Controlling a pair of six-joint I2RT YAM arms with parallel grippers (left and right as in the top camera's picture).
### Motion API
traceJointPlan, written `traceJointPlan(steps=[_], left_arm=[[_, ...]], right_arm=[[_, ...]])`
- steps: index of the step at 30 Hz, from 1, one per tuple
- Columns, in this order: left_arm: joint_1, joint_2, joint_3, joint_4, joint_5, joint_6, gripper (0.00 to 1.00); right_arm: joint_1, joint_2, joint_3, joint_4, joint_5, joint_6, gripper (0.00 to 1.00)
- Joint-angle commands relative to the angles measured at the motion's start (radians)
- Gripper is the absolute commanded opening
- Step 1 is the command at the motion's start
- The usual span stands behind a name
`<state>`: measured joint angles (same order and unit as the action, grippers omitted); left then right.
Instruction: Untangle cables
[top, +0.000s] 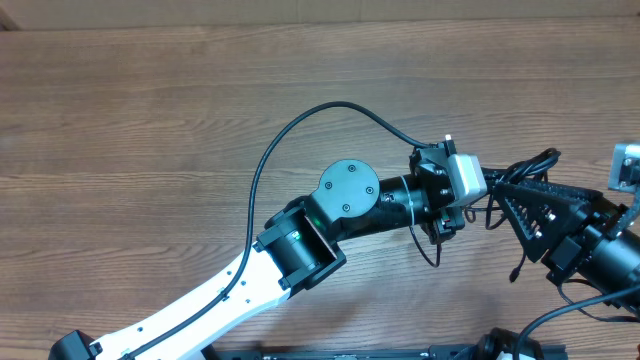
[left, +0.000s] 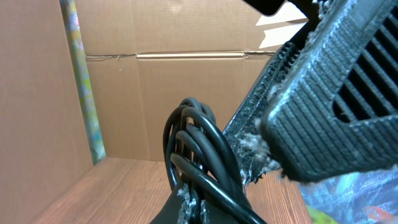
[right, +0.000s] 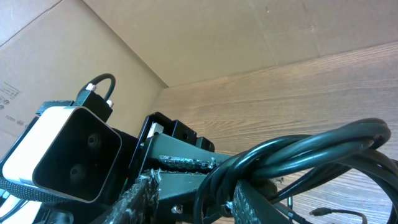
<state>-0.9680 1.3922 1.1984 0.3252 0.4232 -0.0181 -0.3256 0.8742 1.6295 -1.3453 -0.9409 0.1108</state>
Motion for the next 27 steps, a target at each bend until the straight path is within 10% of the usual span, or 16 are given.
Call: traceJointPlan(steps=[1, 27], left_arm=[[-0.002, -0.013, 0.022, 0.008, 0.016, 0.023, 0.04], [-0.002, -0.013, 0.022, 0.03, 0.292, 0.023, 0.04]], right_arm=[[0.005, -0.007, 0.008, 0.01, -0.025, -0.003, 0.38], [0.005, 0.011, 0.008, 0.036, 0.005, -0.002, 0.44]])
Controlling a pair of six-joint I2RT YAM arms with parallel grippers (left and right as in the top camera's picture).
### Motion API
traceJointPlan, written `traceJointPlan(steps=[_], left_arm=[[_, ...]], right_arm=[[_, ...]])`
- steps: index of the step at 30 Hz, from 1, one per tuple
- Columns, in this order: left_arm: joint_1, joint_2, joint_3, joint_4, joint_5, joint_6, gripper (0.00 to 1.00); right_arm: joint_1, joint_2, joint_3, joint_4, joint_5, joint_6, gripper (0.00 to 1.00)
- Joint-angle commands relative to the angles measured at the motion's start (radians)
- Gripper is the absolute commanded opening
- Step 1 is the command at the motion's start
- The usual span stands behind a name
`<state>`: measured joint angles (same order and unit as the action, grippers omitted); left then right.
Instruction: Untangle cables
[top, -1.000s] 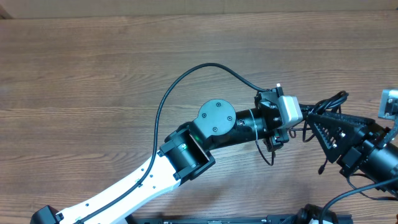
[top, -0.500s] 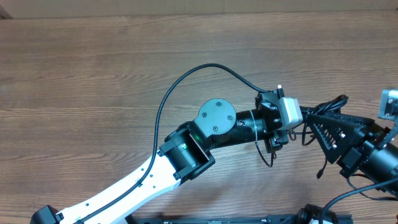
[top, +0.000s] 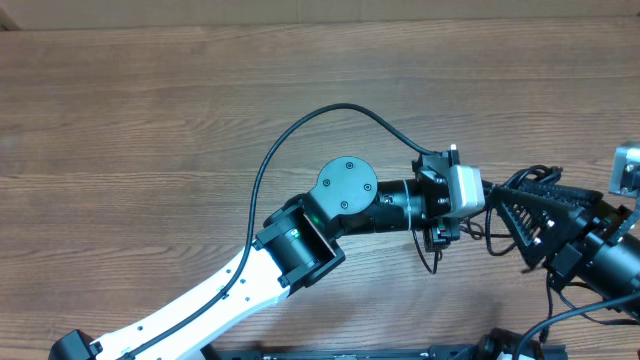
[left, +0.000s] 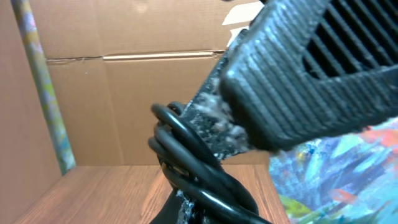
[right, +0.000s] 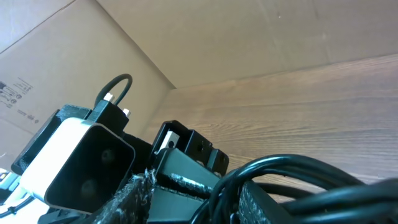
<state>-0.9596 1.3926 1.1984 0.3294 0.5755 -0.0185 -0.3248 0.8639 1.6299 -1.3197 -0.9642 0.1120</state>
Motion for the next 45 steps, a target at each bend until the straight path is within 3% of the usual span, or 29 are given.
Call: traceJointPlan(steps=[1, 8, 18, 22, 29, 45], left_arm=[[-0.01, -0.014, 0.022, 0.026, 0.152, 0.023, 0.04], [-0.01, -0.014, 0.022, 0.043, 0.154, 0.057, 0.04], [-0.01, -0.014, 0.022, 0.107, 0.01, 0.106, 0.04], [-0.01, -0.014, 0.022, 0.132, 0.008, 0.147, 0.04], [-0.011, -0.013, 0.022, 0.126, 0.127, 0.177, 0.04], [-0.037, -0.013, 0.022, 0.054, 0.219, 0.18, 0.04]], right_arm=[[0.004, 0.026, 0.008, 0.011, 0.028, -0.003, 0.44], [0.004, 0.07, 0.008, -0.003, 0.027, -0.003, 0.44], [0.004, 0.092, 0.008, -0.072, 0.028, -0.003, 0.44], [0.004, 0.092, 0.008, -0.076, 0.027, -0.003, 0.49], [0.004, 0.097, 0.008, -0.035, 0.019, 0.056, 0.49], [0.004, 0.101, 0.008, 0.106, -0.063, 0.166, 0.48]])
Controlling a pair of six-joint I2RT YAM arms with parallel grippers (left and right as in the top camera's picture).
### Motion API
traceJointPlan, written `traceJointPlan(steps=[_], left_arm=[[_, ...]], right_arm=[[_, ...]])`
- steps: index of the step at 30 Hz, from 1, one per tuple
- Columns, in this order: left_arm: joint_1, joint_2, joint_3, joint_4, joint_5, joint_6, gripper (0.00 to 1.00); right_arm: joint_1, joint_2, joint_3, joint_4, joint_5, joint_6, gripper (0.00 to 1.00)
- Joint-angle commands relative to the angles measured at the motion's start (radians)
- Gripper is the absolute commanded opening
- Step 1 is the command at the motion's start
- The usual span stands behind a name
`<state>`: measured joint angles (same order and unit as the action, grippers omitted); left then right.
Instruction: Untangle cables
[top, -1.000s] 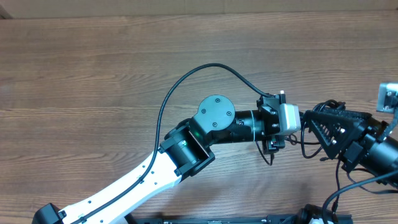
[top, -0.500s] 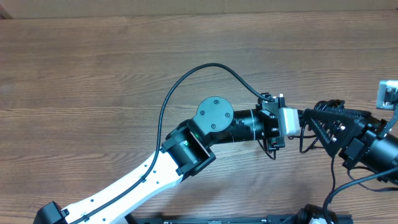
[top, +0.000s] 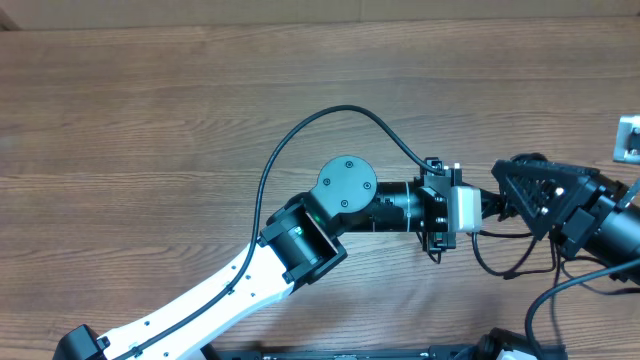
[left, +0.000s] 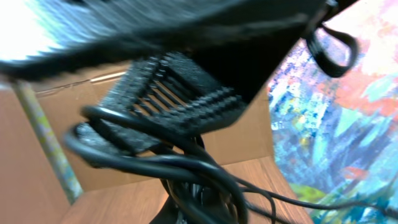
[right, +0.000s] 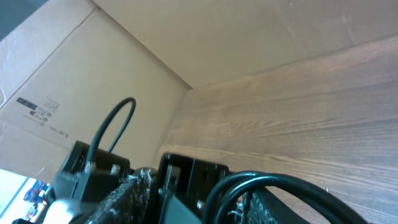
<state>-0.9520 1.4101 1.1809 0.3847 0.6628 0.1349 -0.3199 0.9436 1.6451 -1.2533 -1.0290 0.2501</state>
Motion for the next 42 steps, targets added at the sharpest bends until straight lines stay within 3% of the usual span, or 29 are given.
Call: traceJointPlan(steps=[1, 14, 20, 29, 35, 42], left_arm=[[-0.051, -0.031, 0.039, -0.011, 0.135, 0.028, 0.04], [-0.081, -0.031, 0.039, -0.225, 0.232, 0.072, 0.04], [-0.072, -0.031, 0.039, -0.311, 0.278, 0.116, 0.04], [0.058, -0.032, 0.039, -0.354, 0.446, 0.117, 0.04], [0.138, -0.032, 0.039, -0.391, 0.536, 0.166, 0.04], [0.138, -0.032, 0.039, -0.384, 0.538, 0.21, 0.04]], right_arm=[[-0.001, 0.022, -0.008, 0.053, 0.003, 0.041, 0.48], [-0.001, 0.025, -0.008, 0.207, 0.013, 0.102, 0.48], [-0.001, 0.038, -0.008, 0.209, 0.111, 0.102, 0.49], [-0.001, 0.049, -0.008, 0.217, 0.277, 0.09, 0.49], [-0.001, 0.049, -0.008, 0.27, 0.215, 0.121, 0.5], [-0.001, 0.049, -0.008, 0.328, 0.1, 0.151, 0.5]])
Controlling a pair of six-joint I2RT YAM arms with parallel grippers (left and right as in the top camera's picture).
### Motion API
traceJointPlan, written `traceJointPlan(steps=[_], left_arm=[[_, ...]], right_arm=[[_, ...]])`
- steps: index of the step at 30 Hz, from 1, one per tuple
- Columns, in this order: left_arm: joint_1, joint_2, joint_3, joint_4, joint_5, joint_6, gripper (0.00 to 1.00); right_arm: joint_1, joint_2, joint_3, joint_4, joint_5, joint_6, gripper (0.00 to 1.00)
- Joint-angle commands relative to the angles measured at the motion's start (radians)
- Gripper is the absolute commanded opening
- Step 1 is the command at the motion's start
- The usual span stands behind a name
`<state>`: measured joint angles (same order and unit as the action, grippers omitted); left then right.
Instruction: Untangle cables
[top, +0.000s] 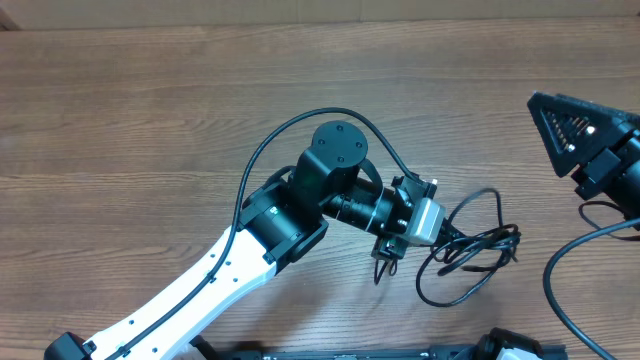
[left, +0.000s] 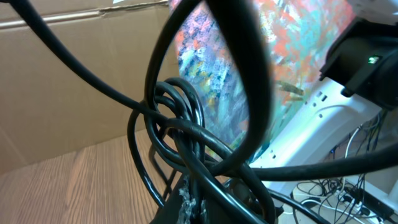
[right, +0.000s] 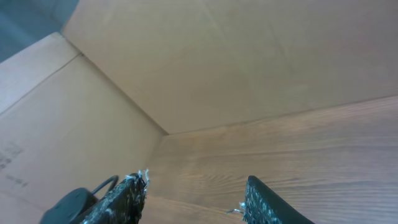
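The tangle of black cables (top: 475, 250) lies in loose loops on the wooden table (top: 150, 100), near its front right. My left gripper (top: 443, 236) is shut on the tangle's left end. In the left wrist view the loops (left: 186, 124) rise right in front of the camera, pinched at the gripper (left: 194, 200). My right gripper (top: 545, 108) stands apart at the far right and is open. The right wrist view shows its fingers (right: 121, 194) spread with only bare wood between them, the gripper (right: 193, 196) holding nothing.
The left arm's own black lead (top: 300, 130) arches over its wrist. A cable of the right arm (top: 570, 262) curves along the front right edge. Cardboard walls (right: 249, 50) surround the table.
My right gripper has let go of the tangle, opened, and now sits farther back and right. My left gripper has moved toward the front and left with the tangle, whose loops now spread on the table.
Both grippers were shut on the tight tangle, close together at the right of the table. They stayed so at the following two moments, with loops drooping below them at the last. Now only the left holds it, and the right is open and away.
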<state>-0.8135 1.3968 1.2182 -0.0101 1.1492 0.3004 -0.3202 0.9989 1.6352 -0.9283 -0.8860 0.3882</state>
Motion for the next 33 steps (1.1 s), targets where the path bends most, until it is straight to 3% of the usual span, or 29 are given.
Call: traceJointPlan(steps=[1, 6, 11, 15, 21, 26, 33], left_arm=[[0.0, -0.018, 0.002, 0.011, 0.051, 0.044, 0.04], [0.025, -0.018, 0.002, 0.022, 0.067, 0.04, 0.04], [0.112, -0.018, 0.002, 0.022, 0.15, -0.067, 0.04], [0.188, -0.018, 0.002, 0.022, 0.243, -0.077, 0.04], [0.185, -0.018, 0.002, 0.048, 0.243, -0.077, 0.04], [0.157, -0.018, 0.002, 0.071, 0.198, -0.08, 0.04], [0.157, -0.018, 0.002, 0.07, 0.132, -0.1, 0.04]], right_arm=[[-0.001, -0.006, 0.002, -0.001, -0.043, 0.012, 0.5], [-0.001, -0.005, 0.002, -0.066, 0.011, -0.064, 0.54], [-0.001, -0.005, 0.002, -0.188, 0.048, -0.292, 0.61], [-0.001, -0.005, 0.002, -0.274, 0.004, -0.474, 0.61], [-0.001, -0.005, 0.002, -0.406, -0.13, -0.781, 0.64], [-0.001, -0.005, 0.002, -0.511, -0.175, -0.948, 0.69], [-0.001, -0.005, 0.002, -0.552, -0.194, -1.004, 0.73]])
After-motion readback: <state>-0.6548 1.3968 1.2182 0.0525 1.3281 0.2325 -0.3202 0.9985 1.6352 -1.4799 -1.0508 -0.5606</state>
